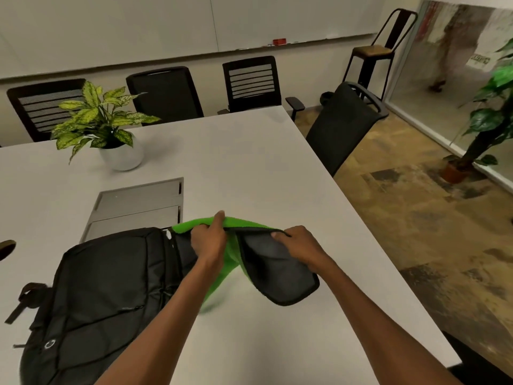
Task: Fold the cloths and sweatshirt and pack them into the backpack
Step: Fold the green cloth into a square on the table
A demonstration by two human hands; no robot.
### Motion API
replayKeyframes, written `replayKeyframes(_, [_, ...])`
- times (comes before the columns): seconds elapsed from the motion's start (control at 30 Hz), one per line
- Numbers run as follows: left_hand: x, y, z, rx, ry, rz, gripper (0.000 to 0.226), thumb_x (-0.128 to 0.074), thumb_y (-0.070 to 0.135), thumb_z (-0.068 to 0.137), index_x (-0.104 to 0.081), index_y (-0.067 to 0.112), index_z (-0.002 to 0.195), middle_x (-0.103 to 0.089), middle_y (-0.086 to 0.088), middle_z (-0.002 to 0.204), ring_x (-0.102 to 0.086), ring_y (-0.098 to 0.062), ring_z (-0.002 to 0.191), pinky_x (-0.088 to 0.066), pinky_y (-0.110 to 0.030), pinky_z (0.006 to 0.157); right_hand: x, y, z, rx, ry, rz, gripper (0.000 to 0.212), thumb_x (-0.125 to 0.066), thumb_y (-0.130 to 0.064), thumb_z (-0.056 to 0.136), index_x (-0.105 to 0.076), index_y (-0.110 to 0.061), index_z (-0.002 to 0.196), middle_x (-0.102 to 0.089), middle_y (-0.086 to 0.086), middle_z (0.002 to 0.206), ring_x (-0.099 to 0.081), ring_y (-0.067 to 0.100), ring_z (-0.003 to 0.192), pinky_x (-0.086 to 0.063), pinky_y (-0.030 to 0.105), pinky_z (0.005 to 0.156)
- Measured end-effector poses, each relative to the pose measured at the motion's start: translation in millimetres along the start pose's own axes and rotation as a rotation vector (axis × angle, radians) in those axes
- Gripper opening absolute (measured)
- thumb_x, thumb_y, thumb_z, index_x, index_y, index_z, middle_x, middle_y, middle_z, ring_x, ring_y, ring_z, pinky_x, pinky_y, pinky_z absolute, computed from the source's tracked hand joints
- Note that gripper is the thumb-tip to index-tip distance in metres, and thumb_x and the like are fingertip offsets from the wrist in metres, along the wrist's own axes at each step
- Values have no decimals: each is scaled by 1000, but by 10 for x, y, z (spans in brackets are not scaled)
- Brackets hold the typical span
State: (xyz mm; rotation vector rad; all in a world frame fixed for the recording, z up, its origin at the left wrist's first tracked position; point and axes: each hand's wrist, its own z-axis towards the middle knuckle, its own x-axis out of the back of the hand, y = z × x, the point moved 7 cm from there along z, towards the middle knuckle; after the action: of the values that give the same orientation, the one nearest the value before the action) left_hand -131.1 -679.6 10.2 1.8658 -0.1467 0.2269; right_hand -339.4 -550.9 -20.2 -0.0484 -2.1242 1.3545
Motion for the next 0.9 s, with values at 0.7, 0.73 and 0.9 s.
replayKeyframes(0.7, [-467, -1477, 151, -188, -742, 1098, 42, -63, 44, 90, -64, 11, 115, -63, -9, 122, -55, -27, 120, -41, -28, 91, -229, 1498, -26, -120, -160, -494, 43, -69, -28, 88, -62, -12, 126, -49, 21, 139, -38, 30, 137, -25, 28, 108])
replayKeyframes(0.73, [-461, -1467, 122, -186, -737, 1085, 46, -63, 43, 90, -61, 9, 122, -59, -10, 130, -52, -26, 124, -39, -27, 95, -265, 1495, 11, -136, -175, -517, 50, -70, -34, 86, -58, -15, 131, -39, 25, 147, -30, 30, 143, -22, 28, 111])
replayKeyframes(0.9, [-357, -1625, 48, -92, -725, 1104, 51, -57, 41, 95, -51, 8, 133, -52, -12, 138, -46, -25, 129, -35, -26, 100, -392, 1547, 261, -210, -216, -484, 72, -75, -54, 74, -55, -22, 135, -10, 24, 160, -12, 31, 149, -16, 37, 120])
